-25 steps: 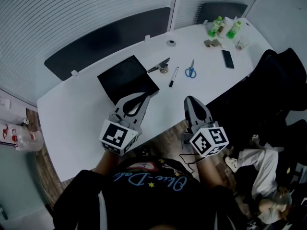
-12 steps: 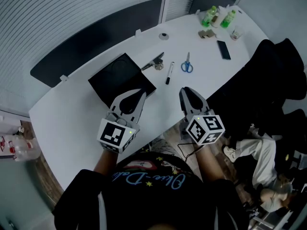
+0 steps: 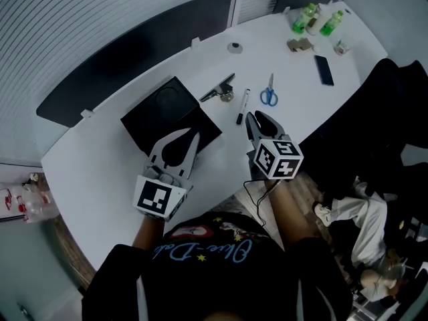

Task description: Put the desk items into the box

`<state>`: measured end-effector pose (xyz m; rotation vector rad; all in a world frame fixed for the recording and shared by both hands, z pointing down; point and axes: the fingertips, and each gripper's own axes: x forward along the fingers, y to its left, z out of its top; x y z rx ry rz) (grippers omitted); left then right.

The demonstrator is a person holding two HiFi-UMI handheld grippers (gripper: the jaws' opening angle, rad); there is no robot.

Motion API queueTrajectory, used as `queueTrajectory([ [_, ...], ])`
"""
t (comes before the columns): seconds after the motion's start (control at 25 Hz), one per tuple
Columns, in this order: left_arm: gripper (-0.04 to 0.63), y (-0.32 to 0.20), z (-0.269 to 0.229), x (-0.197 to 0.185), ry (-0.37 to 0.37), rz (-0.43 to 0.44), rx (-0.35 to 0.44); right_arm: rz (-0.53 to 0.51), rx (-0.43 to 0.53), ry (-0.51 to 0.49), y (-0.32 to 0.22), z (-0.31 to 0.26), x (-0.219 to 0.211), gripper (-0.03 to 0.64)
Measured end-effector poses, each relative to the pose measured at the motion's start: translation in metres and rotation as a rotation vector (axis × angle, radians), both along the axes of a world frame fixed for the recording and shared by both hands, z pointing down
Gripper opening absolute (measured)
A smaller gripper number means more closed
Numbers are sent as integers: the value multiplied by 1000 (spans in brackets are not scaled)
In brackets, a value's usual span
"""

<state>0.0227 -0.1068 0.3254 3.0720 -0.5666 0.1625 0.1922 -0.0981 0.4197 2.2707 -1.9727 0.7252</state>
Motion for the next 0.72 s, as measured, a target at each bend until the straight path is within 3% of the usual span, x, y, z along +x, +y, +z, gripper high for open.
queueTrajectory([
  [0.72, 9, -38, 24, -3, -65, -24, -44, 77, -314, 64, -56, 103, 48, 126],
])
